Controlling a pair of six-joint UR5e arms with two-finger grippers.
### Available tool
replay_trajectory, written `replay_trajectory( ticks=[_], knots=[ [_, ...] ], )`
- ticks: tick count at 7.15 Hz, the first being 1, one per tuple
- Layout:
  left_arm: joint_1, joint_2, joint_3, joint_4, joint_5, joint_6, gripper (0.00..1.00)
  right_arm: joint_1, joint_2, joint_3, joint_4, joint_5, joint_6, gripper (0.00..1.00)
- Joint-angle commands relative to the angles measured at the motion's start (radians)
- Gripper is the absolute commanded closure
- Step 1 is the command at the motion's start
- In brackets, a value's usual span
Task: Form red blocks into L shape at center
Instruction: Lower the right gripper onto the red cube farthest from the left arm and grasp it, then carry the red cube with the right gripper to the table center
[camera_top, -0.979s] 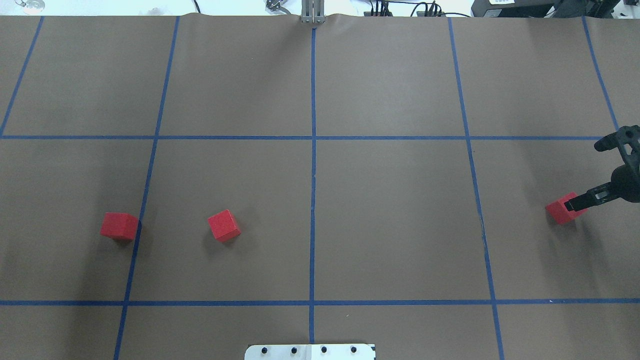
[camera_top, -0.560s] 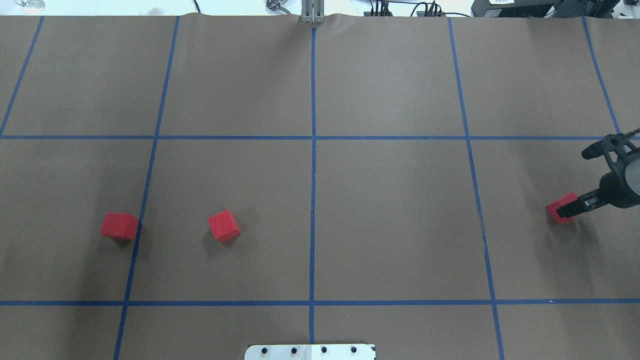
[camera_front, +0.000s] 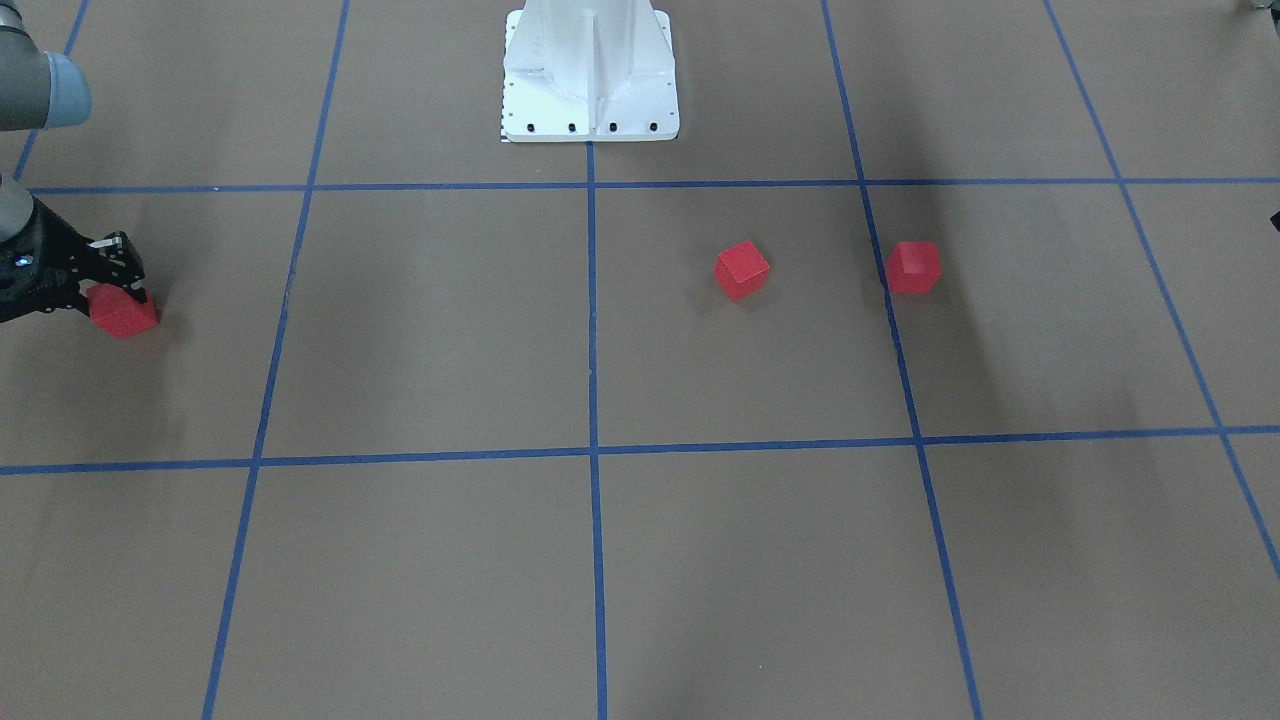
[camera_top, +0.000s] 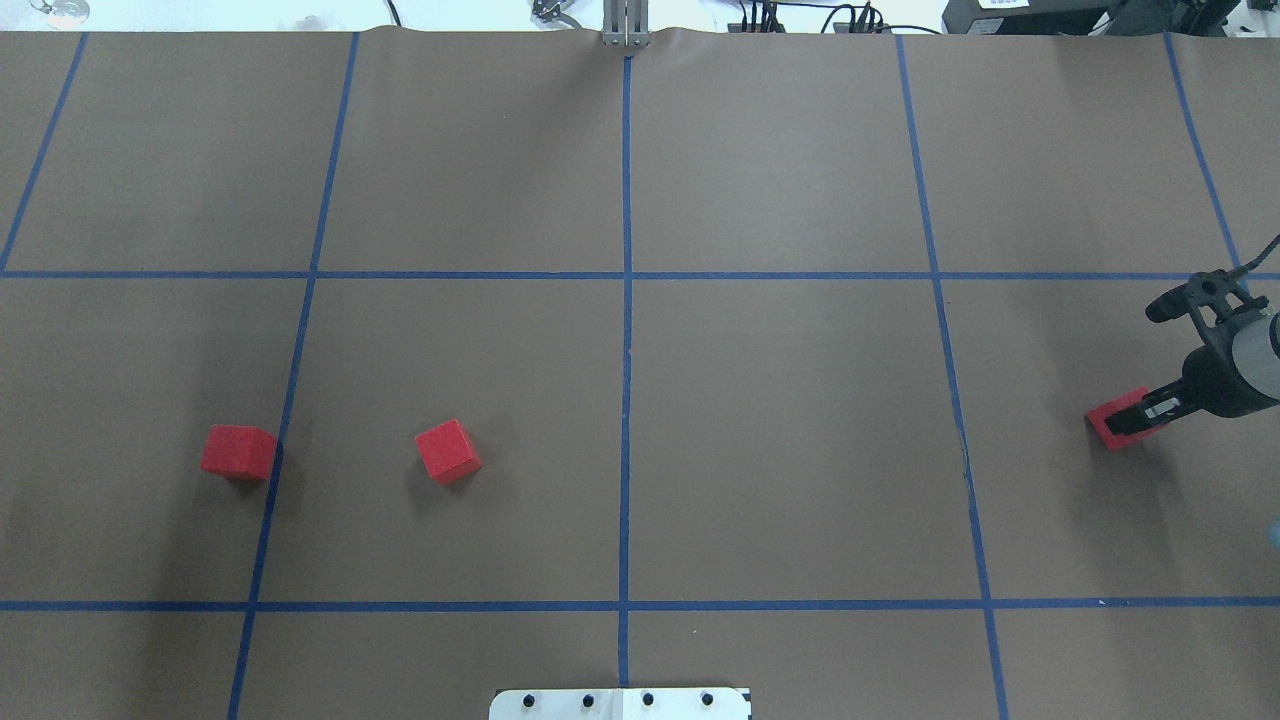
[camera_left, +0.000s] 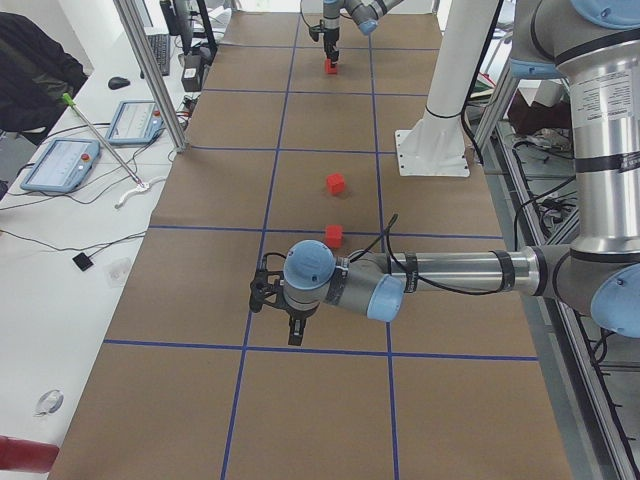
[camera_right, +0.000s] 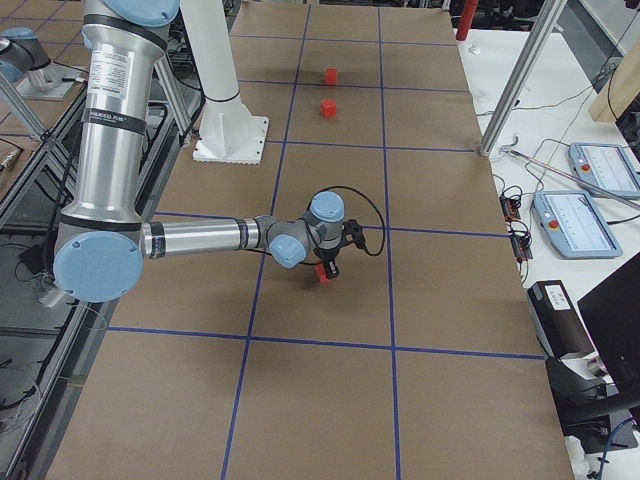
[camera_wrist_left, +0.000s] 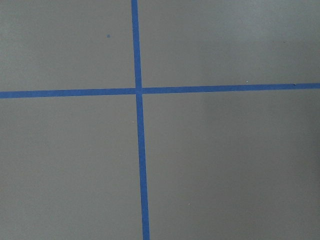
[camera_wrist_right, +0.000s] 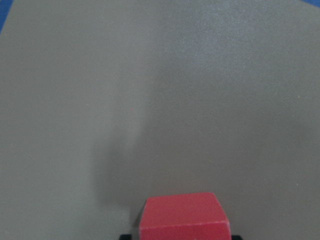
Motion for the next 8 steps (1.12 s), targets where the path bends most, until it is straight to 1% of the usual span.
replay_trajectory(
  ticks=[1,2,3,4,5,6,7,8],
  knots=[
    [0.0,-0.002,0.001,0.0,0.0,0.0,0.0,-0.003,0.042,0.124,-0.099,0.006,0.093,1.0],
    [0.0,-0.002,-0.002,-0.002,0.0,0.002,0.0,-0.007,0.173,0.131,-0.196,0.003,0.167,1.0],
    [0.0,-0.003,-0.002,0.0,0.0,0.002,0.0,-0.062,0.322,0.123,-0.297,-0.009,0.316,1.0],
    [0.0,-0.003,-0.002,0.0,0.0,0.002,0.0,-0.16,0.481,0.117,-0.396,-0.076,0.47,1.0],
    [0.0,-0.006,-0.002,-0.003,0.0,0.002,0.0,-0.269,0.606,0.096,-0.463,-0.183,0.608,1.0],
    [0.002,-0.012,0.0,-0.002,0.005,0.002,0.0,-0.338,0.73,0.015,-0.466,-0.258,0.72,1.0],
    [0.003,-0.014,0.0,-0.002,0.005,0.002,0.0,-0.372,0.839,-0.078,-0.465,-0.265,0.834,1.0],
    [0.003,-0.014,-0.002,-0.003,0.005,0.002,0.0,-0.411,0.916,-0.163,-0.463,-0.299,0.894,1.0]
  ],
)
